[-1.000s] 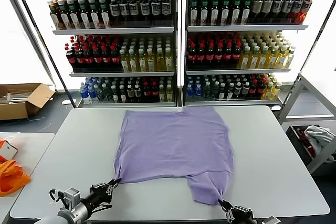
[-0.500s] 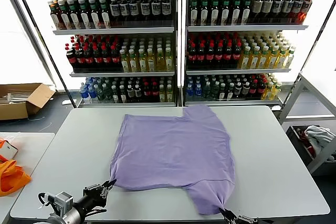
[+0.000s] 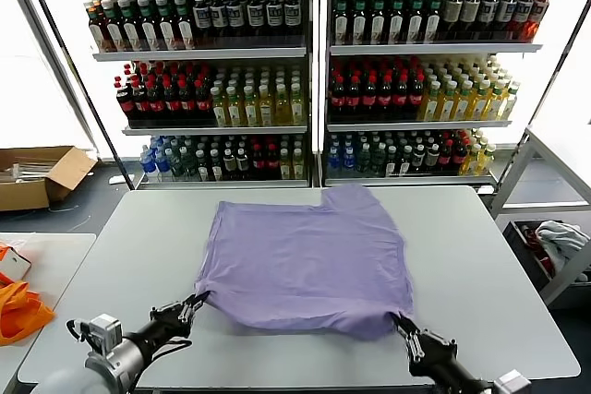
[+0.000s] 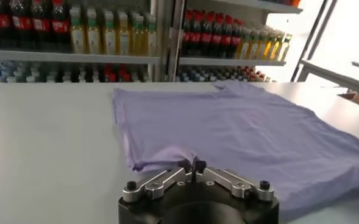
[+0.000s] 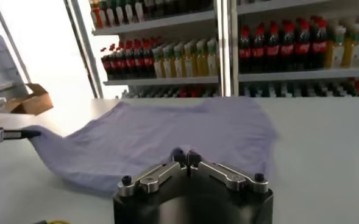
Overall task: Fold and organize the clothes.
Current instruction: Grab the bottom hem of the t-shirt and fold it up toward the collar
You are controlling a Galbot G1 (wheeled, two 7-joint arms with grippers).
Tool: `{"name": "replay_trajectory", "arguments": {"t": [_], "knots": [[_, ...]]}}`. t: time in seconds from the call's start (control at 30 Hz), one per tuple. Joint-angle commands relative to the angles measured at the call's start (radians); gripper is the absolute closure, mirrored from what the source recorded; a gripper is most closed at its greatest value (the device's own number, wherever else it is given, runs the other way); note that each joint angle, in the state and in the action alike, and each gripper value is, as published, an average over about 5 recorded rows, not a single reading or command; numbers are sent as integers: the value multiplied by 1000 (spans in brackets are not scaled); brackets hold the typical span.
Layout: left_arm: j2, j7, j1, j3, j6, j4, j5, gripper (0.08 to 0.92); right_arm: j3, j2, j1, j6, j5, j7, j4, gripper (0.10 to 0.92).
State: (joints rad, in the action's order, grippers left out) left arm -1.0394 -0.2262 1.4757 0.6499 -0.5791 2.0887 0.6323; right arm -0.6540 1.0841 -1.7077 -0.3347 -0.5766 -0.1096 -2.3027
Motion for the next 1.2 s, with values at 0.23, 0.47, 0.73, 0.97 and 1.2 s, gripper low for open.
{"name": "replay_trajectory", "arguments": {"t": [0.23,0.47,0.73,0.97,1.2], "knots": [[-2,50,-328,-101,0,-289,176,911,138,-15,438,-5,-72,91,290,917],[-28,55,-383,-147,2,-396,144,911,240,-22,568,-36,-54,92,443,900],[-53,87,-376,-130,3,-416,129,801,258,-21,591,-32,-28,83,461,696],[-51,105,-253,-82,4,-280,97,602,143,-28,394,-61,6,107,300,488],[-55,103,-180,-88,9,-263,45,394,99,-3,229,-131,107,152,246,289]]}}
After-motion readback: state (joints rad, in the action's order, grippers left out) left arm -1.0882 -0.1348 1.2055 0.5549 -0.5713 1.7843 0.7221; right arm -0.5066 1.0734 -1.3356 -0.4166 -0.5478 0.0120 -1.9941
